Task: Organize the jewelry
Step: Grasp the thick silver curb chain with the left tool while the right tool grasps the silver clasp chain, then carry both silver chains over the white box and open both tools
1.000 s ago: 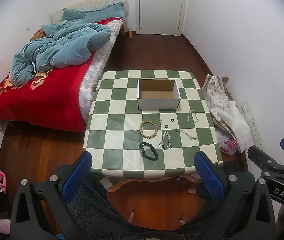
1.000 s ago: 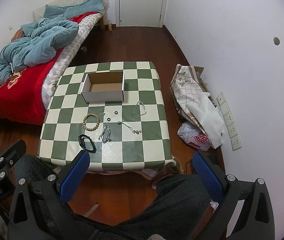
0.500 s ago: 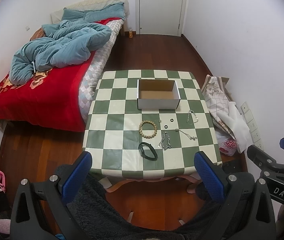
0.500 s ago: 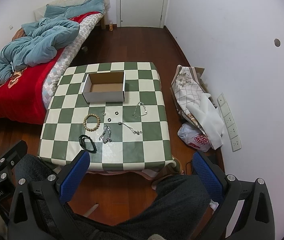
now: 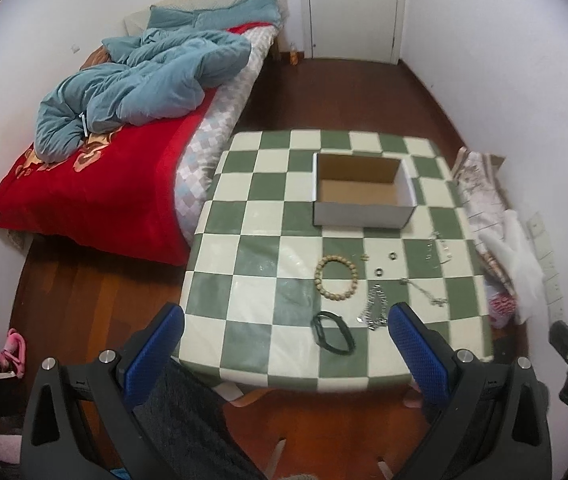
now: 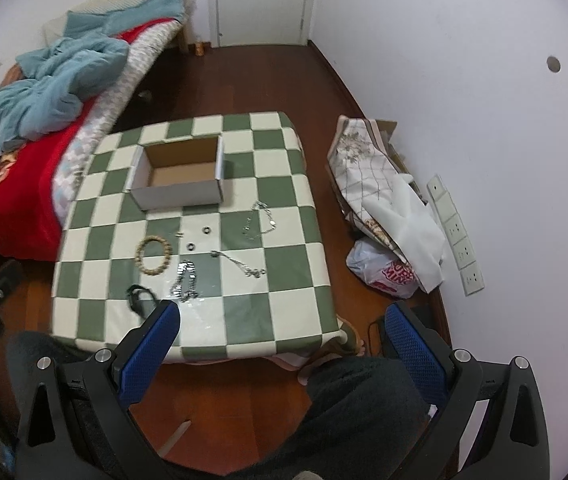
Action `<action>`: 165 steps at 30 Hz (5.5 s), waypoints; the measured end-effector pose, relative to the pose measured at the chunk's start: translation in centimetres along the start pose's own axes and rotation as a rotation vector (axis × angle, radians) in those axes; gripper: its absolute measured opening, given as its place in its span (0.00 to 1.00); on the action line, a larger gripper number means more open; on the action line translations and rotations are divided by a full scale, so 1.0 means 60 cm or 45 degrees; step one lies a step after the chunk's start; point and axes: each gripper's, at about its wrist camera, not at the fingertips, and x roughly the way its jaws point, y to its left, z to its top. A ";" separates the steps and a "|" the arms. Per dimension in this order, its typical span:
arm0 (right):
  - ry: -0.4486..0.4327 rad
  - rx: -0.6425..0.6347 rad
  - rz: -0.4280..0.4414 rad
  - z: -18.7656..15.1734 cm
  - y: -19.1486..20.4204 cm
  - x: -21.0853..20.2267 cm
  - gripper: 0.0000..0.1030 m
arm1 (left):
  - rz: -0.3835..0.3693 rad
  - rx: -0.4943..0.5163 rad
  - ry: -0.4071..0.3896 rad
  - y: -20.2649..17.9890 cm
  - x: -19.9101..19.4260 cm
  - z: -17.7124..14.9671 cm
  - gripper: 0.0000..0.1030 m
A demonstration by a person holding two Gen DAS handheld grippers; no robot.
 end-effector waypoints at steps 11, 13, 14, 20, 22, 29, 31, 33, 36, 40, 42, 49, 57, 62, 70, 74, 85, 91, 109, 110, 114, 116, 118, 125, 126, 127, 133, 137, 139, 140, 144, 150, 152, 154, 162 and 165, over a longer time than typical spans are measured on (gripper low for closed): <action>0.184 0.004 -0.020 0.040 0.025 0.203 1.00 | 0.027 0.042 0.173 -0.025 0.173 0.028 1.00; 0.208 0.001 -0.019 0.049 0.035 0.235 1.00 | 0.025 0.040 0.201 -0.027 0.202 0.035 1.00; 0.219 -0.001 -0.021 0.053 0.039 0.250 1.00 | 0.028 0.043 0.214 -0.028 0.217 0.038 1.00; 0.295 -0.018 -0.015 0.072 0.063 0.335 1.00 | 0.055 0.066 0.272 -0.031 0.293 0.055 1.00; 0.321 -0.020 -0.014 0.075 0.069 0.363 1.00 | 0.067 0.073 0.289 -0.031 0.320 0.058 1.00; 0.381 -0.014 -0.013 0.076 0.070 0.448 0.97 | 0.094 0.100 0.352 -0.036 0.392 0.070 1.00; 0.408 -0.030 0.008 0.072 0.071 0.471 0.90 | 0.105 0.107 0.359 -0.039 0.404 0.070 1.00; 0.445 -0.077 0.024 0.065 0.080 0.494 0.80 | 0.093 0.120 0.370 -0.045 0.408 0.067 1.00; 0.469 -0.143 0.046 0.052 0.098 0.513 0.64 | 0.072 0.154 0.378 -0.058 0.406 0.059 1.00; 0.441 -0.171 0.146 0.042 0.114 0.511 0.35 | 0.045 0.176 0.392 -0.076 0.404 0.052 1.00; 0.425 -0.201 0.136 0.039 0.124 0.508 0.01 | 0.022 0.178 0.400 -0.084 0.402 0.050 1.00; 0.445 -0.019 0.157 0.028 0.053 0.507 0.00 | -0.123 0.242 0.431 -0.137 0.372 0.019 1.00; 0.467 0.111 0.156 -0.005 -0.028 0.502 0.00 | -0.197 0.430 0.528 -0.225 0.378 -0.049 0.86; 0.473 0.153 0.256 -0.013 -0.033 0.494 0.02 | -0.181 0.452 0.532 -0.245 0.391 -0.060 0.71; 0.402 0.128 0.329 -0.001 -0.015 0.483 0.51 | -0.191 0.460 0.488 -0.251 0.391 -0.056 0.05; 0.389 0.039 0.312 0.007 0.016 0.488 0.51 | -0.168 0.454 0.463 -0.246 0.393 -0.055 0.04; 0.383 -0.131 0.112 0.005 0.104 0.487 0.12 | -0.146 0.387 0.449 -0.202 0.381 -0.072 0.04; 0.380 -0.134 0.090 0.007 0.111 0.483 0.06 | -0.145 0.374 0.445 -0.193 0.381 -0.076 0.04; 0.290 0.087 0.210 0.008 0.025 0.419 0.06 | -0.240 0.304 0.368 -0.171 0.301 -0.041 0.04; 0.279 0.091 0.218 0.010 0.024 0.411 0.06 | -0.256 0.291 0.359 -0.164 0.290 -0.036 0.04; 0.222 0.099 0.279 0.021 0.019 0.371 0.06 | -0.292 0.260 0.319 -0.143 0.259 -0.018 0.04; 0.195 0.104 0.299 0.028 0.018 0.353 0.06 | -0.307 0.241 0.306 -0.142 0.251 -0.001 0.04; 0.167 0.095 0.316 0.037 0.021 0.333 0.06 | -0.328 0.215 0.299 -0.150 0.245 0.018 0.04; 0.108 0.082 0.372 0.077 0.029 0.276 0.06 | -0.366 0.182 0.239 -0.133 0.198 0.067 0.04; 0.090 0.077 0.374 0.086 0.030 0.266 0.06 | -0.365 0.179 0.225 -0.129 0.191 0.078 0.04; 0.076 0.075 0.382 0.096 0.031 0.257 0.06 | -0.364 0.171 0.213 -0.125 0.187 0.085 0.04; -0.010 0.021 0.413 0.168 0.054 0.211 0.06 | -0.373 0.162 0.139 -0.109 0.168 0.163 0.04; -0.078 -0.049 0.414 0.232 0.088 0.185 0.06 | -0.374 0.160 0.107 -0.100 0.174 0.228 0.04; -0.102 -0.075 0.412 0.262 0.106 0.181 0.06 | -0.374 0.150 0.102 -0.095 0.185 0.262 0.04; -0.109 -0.084 0.413 0.278 0.115 0.182 0.06 | -0.374 0.144 0.104 -0.092 0.192 0.278 0.04; -0.098 -0.087 0.421 0.326 0.146 0.204 0.06 | -0.409 0.109 0.167 -0.084 0.238 0.326 0.04; -0.006 -0.069 0.433 0.373 0.188 0.286 0.06 | -0.417 0.060 0.280 -0.079 0.327 0.353 0.04; 0.029 -0.063 0.441 0.381 0.202 0.321 0.06 | -0.422 0.050 0.315 -0.078 0.355 0.357 0.04; 0.079 -0.066 0.439 0.388 0.216 0.359 0.06 | -0.422 0.028 0.348 -0.076 0.383 0.357 0.04; 0.230 -0.086 0.412 0.407 0.246 0.464 0.06 | -0.435 -0.022 0.451 -0.070 0.457 0.360 0.05; 0.288 -0.109 0.404 0.409 0.255 0.487 0.07 | -0.401 -0.025 0.435 -0.069 0.460 0.369 0.09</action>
